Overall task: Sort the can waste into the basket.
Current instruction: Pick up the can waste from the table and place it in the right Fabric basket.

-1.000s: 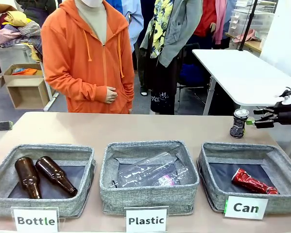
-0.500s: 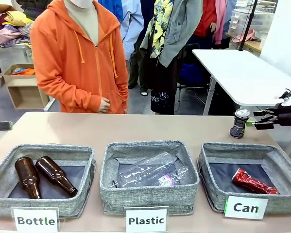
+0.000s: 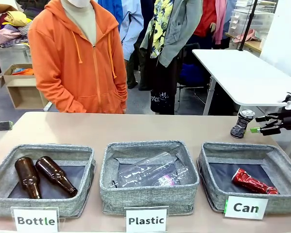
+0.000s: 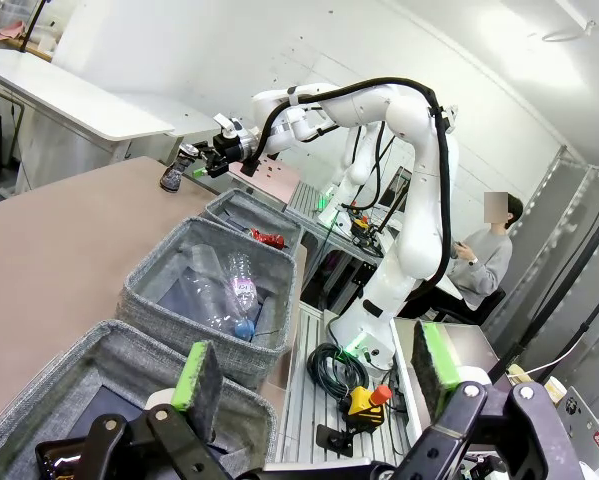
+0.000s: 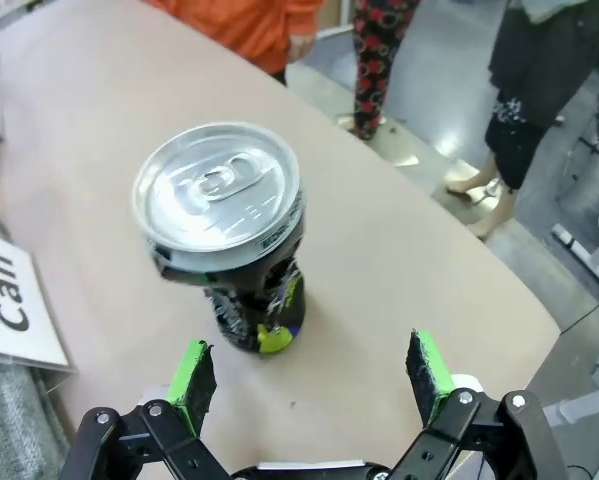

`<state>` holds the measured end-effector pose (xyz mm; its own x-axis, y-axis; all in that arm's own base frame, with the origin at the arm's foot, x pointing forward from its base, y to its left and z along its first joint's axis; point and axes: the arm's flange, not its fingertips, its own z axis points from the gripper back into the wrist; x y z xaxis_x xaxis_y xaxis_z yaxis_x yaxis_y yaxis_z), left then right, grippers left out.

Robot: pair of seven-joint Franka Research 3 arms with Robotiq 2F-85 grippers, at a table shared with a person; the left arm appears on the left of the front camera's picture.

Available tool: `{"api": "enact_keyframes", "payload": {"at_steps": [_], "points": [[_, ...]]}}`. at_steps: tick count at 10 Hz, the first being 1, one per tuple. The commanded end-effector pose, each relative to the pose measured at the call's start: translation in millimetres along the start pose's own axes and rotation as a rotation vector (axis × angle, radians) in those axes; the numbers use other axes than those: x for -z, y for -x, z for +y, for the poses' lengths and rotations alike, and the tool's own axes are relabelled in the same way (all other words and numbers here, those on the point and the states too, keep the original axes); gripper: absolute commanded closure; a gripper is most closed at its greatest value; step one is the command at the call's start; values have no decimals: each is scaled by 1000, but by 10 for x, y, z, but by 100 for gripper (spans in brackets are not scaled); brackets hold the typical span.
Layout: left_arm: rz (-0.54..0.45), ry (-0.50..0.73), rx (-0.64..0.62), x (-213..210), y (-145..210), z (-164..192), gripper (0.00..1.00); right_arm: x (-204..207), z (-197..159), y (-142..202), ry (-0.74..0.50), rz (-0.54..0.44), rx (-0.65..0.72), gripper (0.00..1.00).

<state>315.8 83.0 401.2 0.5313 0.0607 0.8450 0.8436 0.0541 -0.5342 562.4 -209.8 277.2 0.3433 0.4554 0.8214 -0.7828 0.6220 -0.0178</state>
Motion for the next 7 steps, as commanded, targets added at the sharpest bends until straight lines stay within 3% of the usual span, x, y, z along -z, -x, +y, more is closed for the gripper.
{"api": "enact_keyframes", "payload": {"at_steps": [1, 7], "points": [[-23, -10, -6, 71, -13, -44, 0, 24, -66, -80, -51, -16, 13, 0], [-23, -10, -6, 71, -13, -44, 0, 304, -117, -153, -80, -127, 30, 0]]}}
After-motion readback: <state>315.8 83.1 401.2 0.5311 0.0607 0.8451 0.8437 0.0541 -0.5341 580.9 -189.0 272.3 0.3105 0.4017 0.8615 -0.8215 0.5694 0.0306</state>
